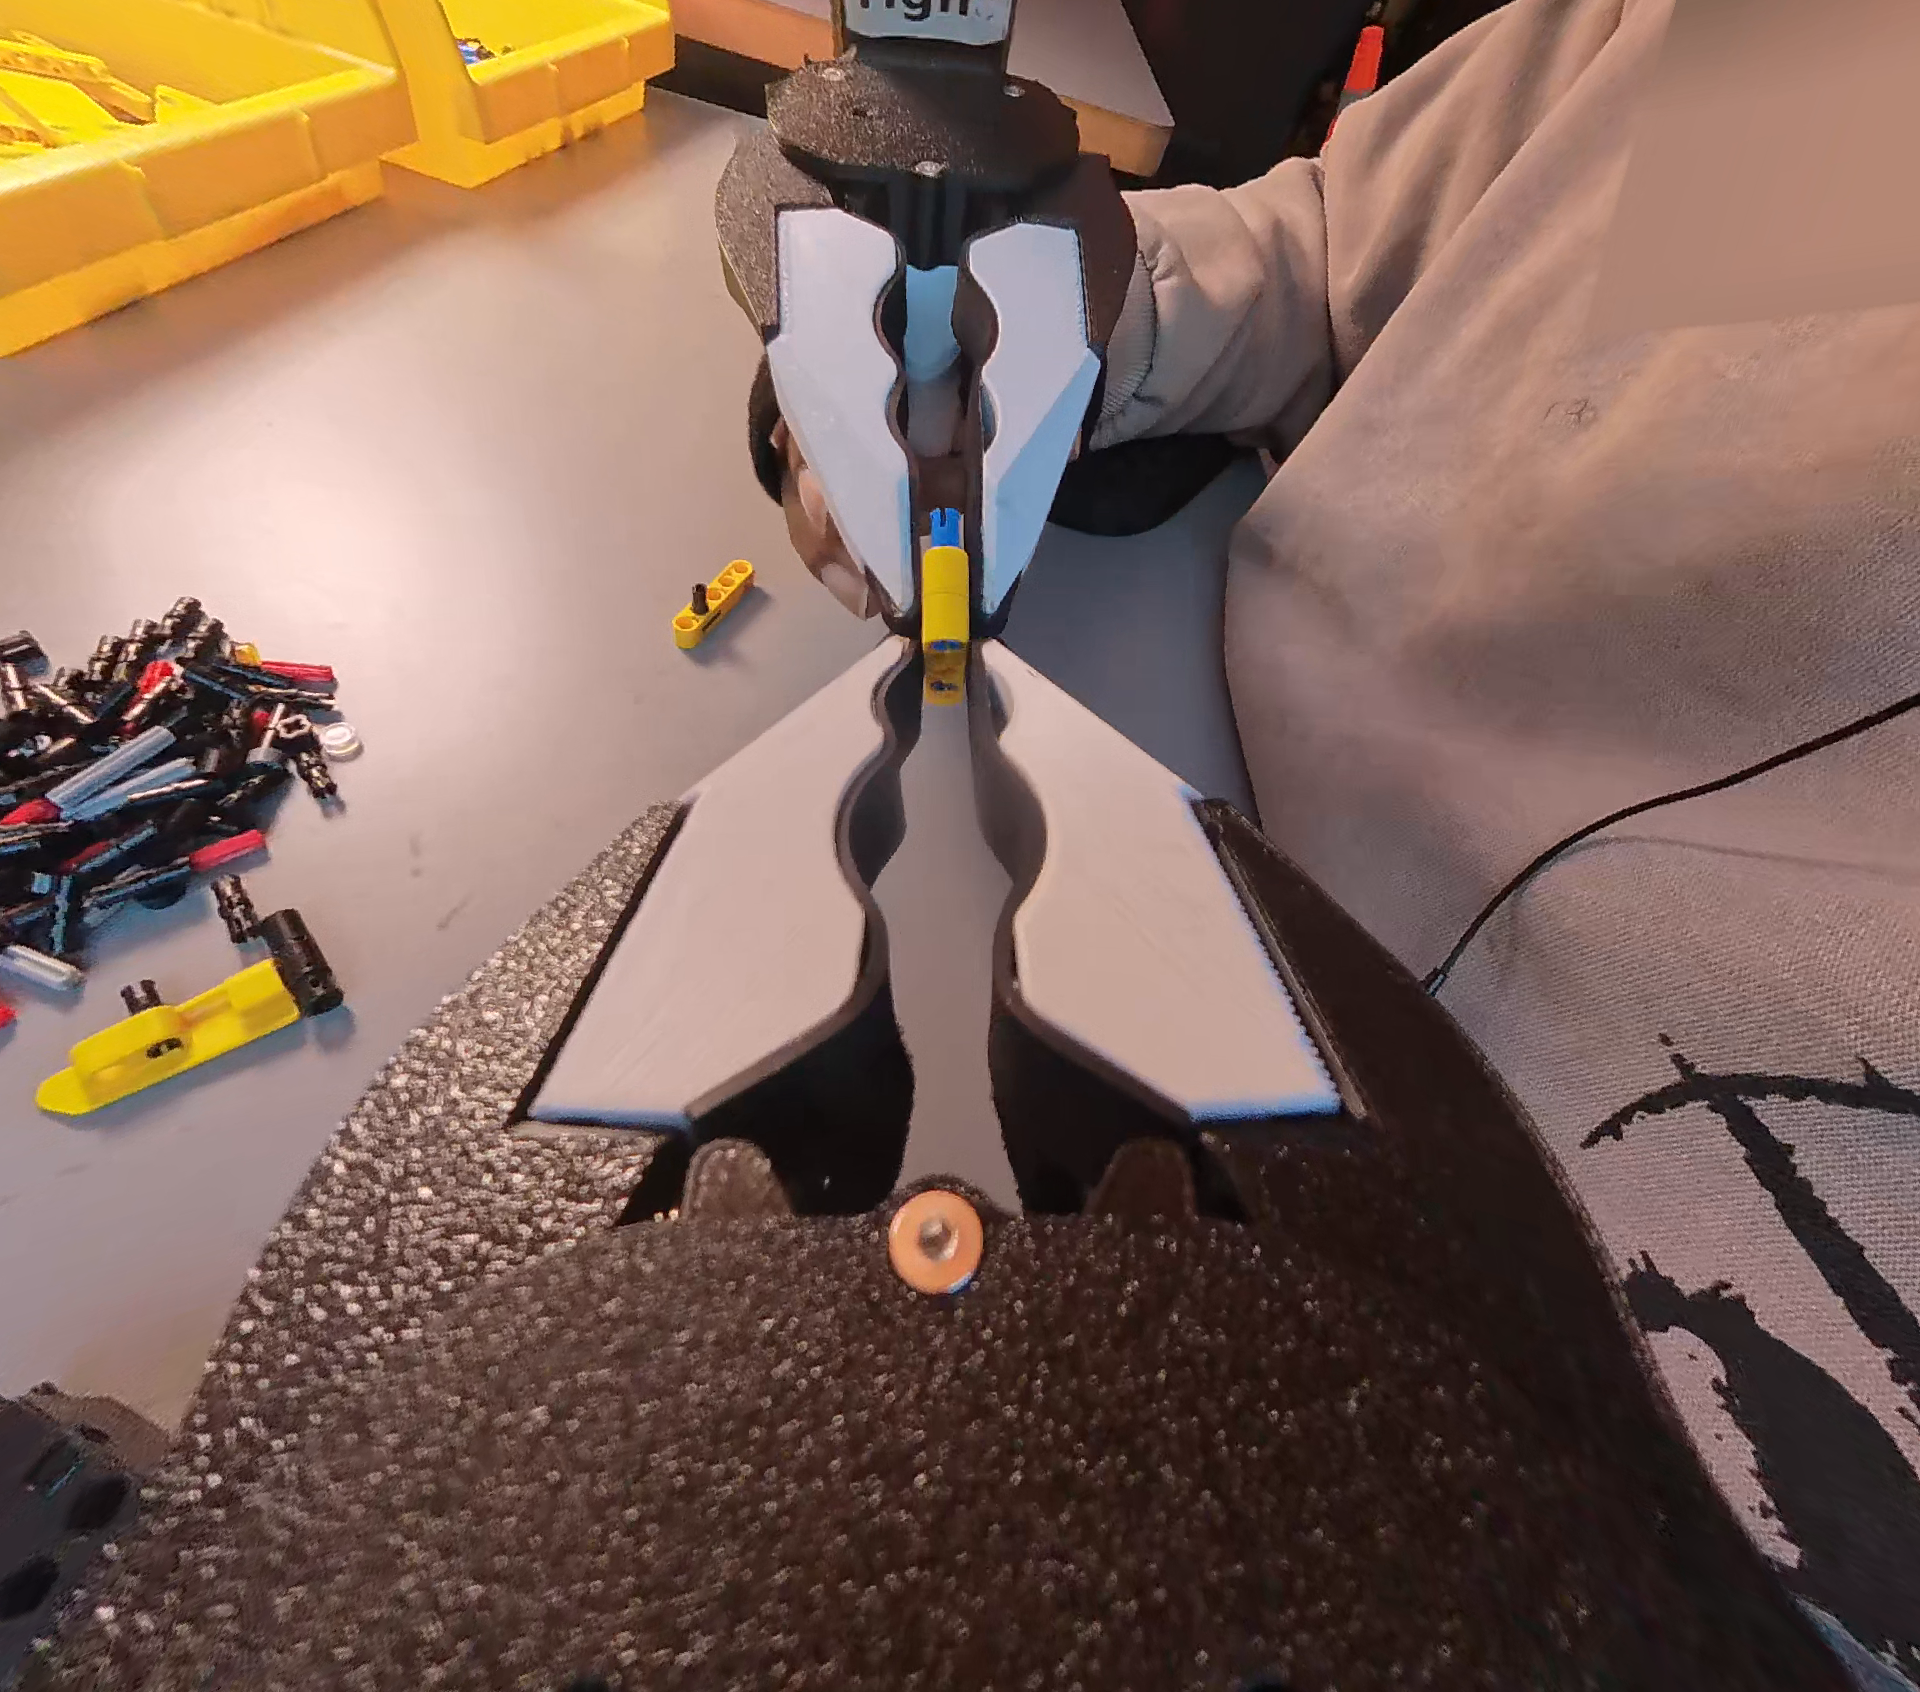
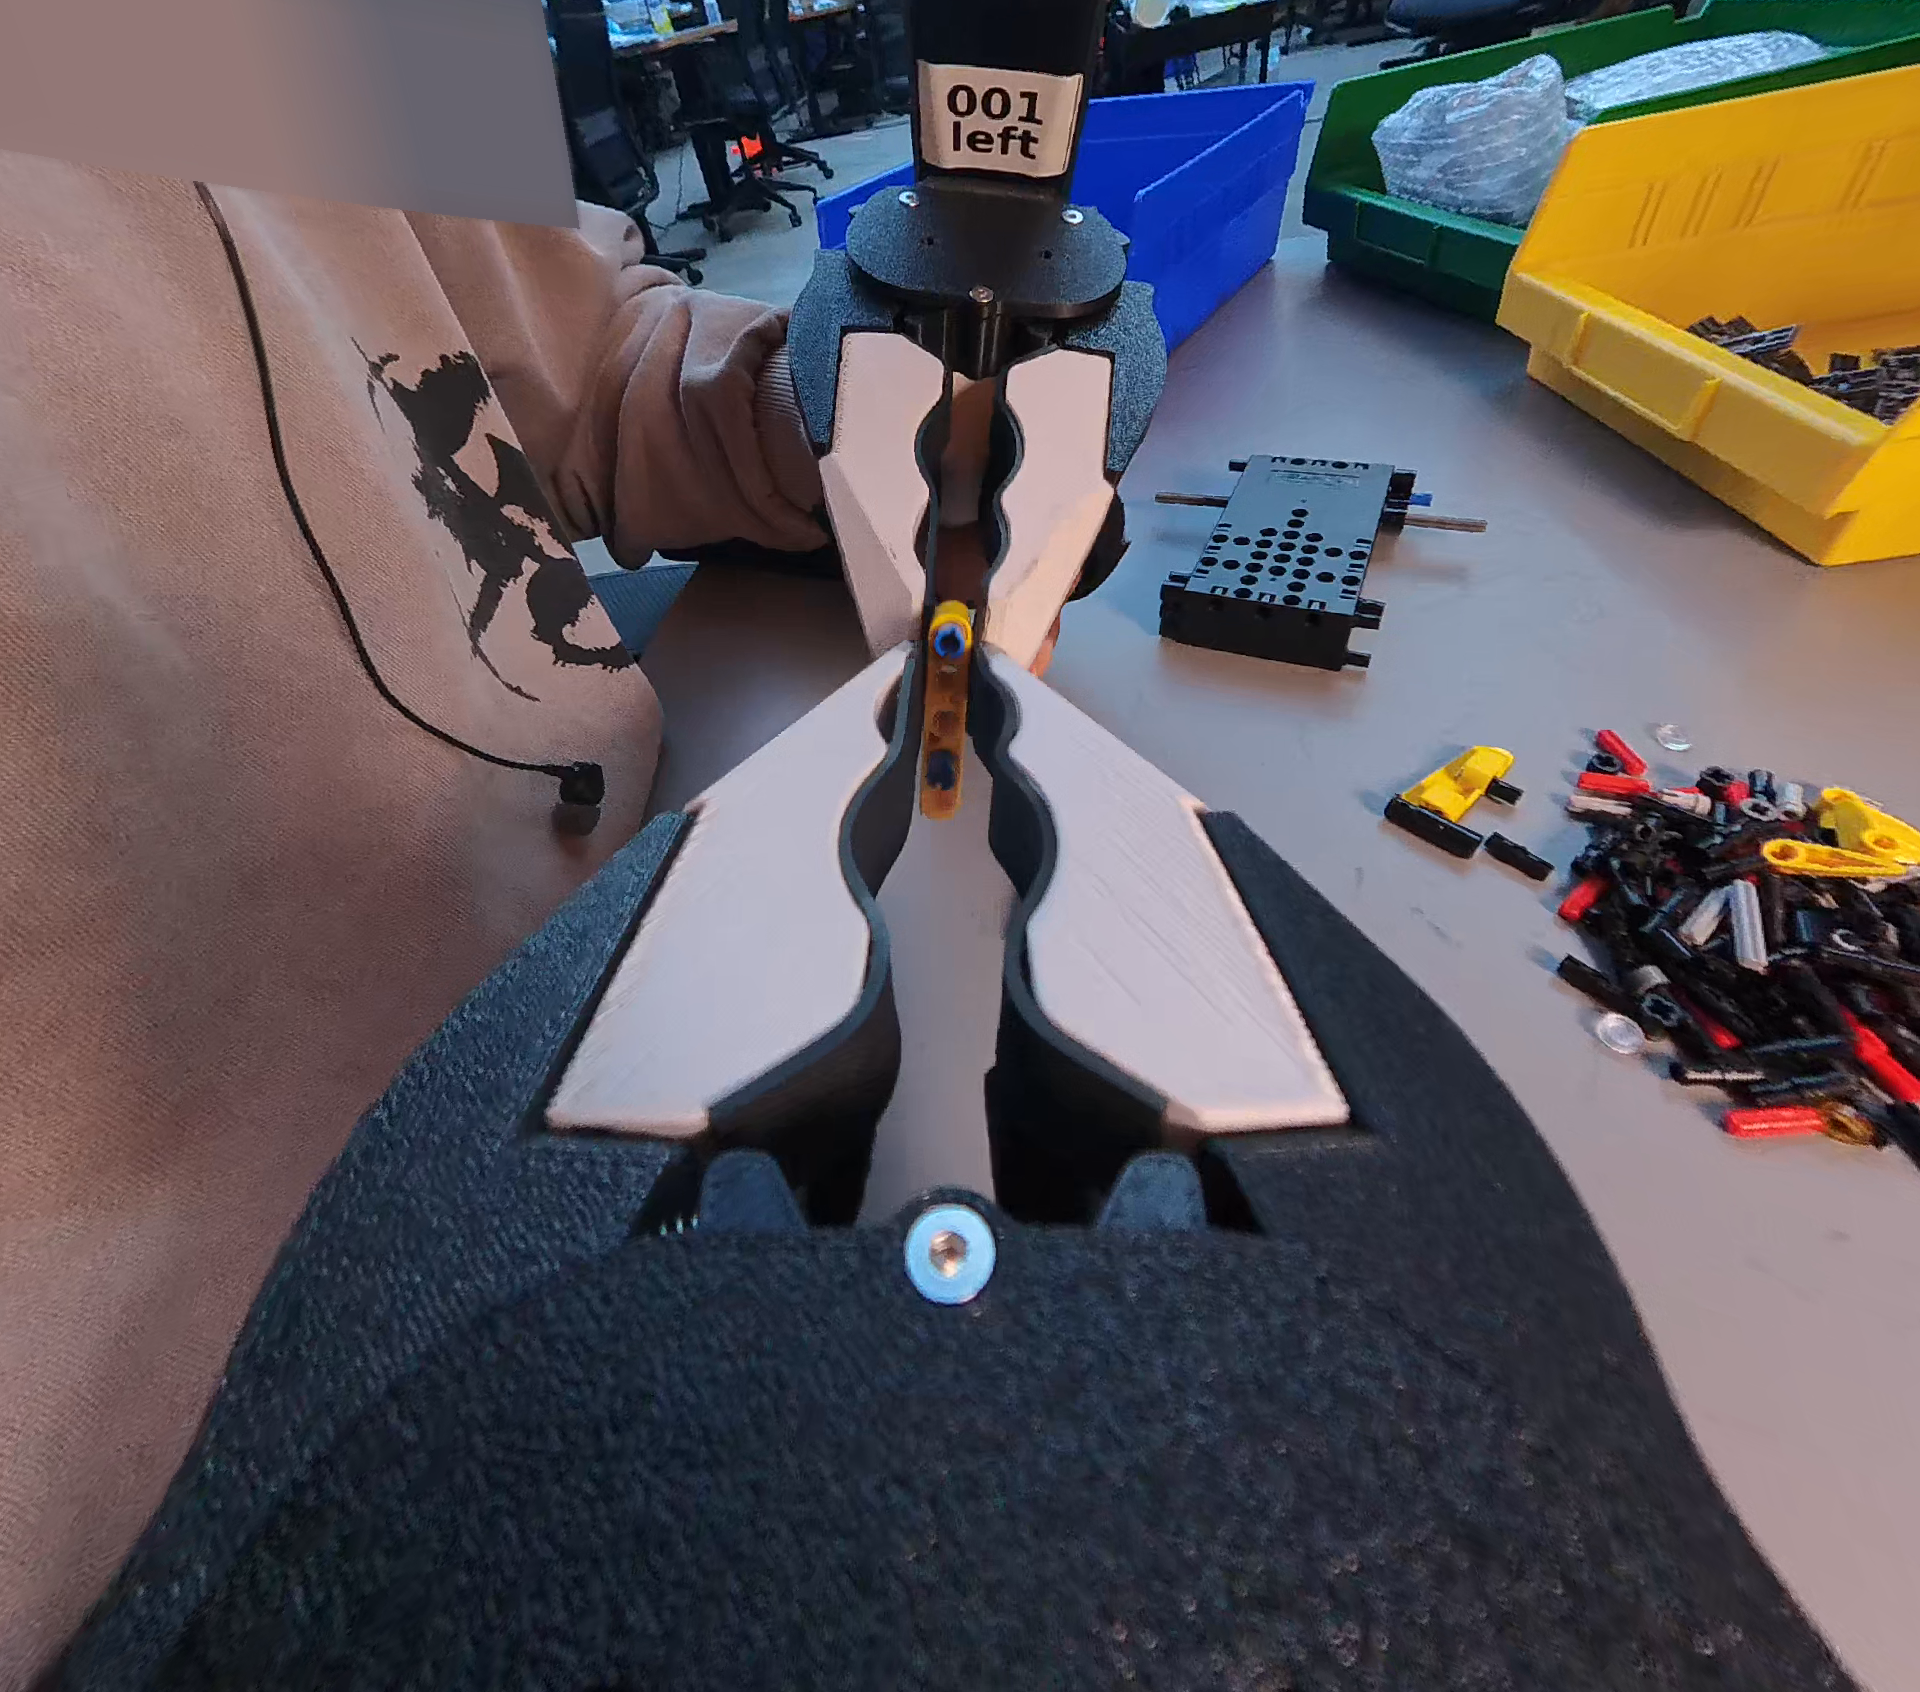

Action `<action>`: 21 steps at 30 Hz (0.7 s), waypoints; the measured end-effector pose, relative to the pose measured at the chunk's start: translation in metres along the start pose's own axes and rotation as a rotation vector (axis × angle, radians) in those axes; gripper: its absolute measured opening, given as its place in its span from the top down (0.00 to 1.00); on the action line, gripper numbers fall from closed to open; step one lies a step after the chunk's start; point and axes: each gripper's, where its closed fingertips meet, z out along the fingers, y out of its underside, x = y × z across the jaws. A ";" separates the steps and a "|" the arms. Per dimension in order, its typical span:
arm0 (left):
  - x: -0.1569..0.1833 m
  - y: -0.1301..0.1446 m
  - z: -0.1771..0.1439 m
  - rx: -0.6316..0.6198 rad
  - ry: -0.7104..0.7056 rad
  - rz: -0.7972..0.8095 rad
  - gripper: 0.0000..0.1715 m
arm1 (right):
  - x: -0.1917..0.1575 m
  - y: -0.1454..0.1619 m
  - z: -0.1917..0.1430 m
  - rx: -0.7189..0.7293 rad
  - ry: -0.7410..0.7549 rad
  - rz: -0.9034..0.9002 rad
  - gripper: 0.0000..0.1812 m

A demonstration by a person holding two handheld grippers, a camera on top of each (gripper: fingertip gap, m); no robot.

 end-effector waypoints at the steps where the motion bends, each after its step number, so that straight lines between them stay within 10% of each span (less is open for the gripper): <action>1: 0.000 -0.001 -0.001 0.010 -0.003 -0.003 0.96 | 0.001 -0.001 0.000 0.001 0.004 -0.002 0.96; 21: 0.002 -0.037 -0.017 0.187 0.029 -0.070 0.96 | 0.000 -0.021 -0.015 0.145 -0.062 0.118 0.97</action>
